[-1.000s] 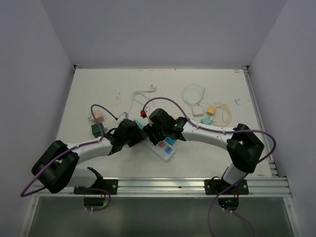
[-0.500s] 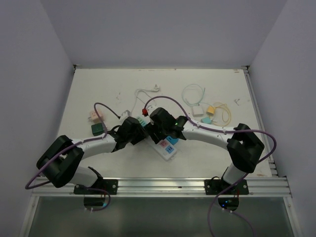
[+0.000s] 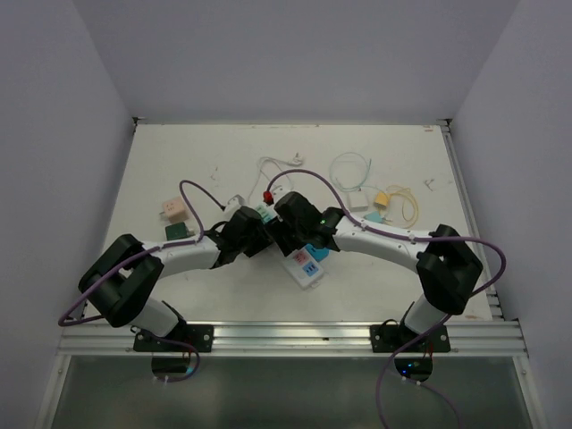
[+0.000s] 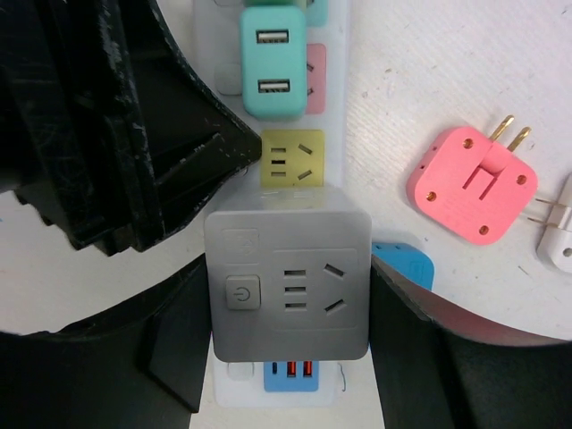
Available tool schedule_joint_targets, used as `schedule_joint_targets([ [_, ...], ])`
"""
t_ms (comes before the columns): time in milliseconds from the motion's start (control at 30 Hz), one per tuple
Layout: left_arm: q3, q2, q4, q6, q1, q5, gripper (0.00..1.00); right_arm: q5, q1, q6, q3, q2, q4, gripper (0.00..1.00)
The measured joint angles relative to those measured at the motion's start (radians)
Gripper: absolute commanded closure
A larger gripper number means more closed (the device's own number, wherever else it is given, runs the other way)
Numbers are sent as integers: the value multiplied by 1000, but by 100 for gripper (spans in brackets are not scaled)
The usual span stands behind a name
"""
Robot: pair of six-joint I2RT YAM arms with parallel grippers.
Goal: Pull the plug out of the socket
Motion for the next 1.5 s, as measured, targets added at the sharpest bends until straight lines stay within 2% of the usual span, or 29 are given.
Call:
schedule_joint_targets([
  [233, 14, 22, 13, -7, -4, -8, 59, -2, -5, 16, 11, -127, 55, 100],
  [533, 16, 27, 22, -16, -12, -21, 57, -7, -27, 26, 16, -193, 118, 100],
  [700, 15, 19, 21, -20, -13, -24, 55, 22, -176, 71, -121, -286, 103, 100],
  [933, 10, -5, 5, -19, -14, -31, 53, 29, -522, 163, -307, -392, 88, 100],
  [1067, 8, -26, -31, -15, -15, -44, 53, -78, -639, 213, -367, -393, 105, 100],
  [1200, 8, -52, -79, 1, -19, -65, 52, -272, -733, 294, -455, -388, 188, 100],
  [1333, 8, -74, -121, 9, -20, -84, 51, -441, -779, 386, -524, -344, 307, 100],
  [1500, 5, -90, -146, 24, -20, -96, 51, -581, -813, 483, -587, -292, 456, 100],
])
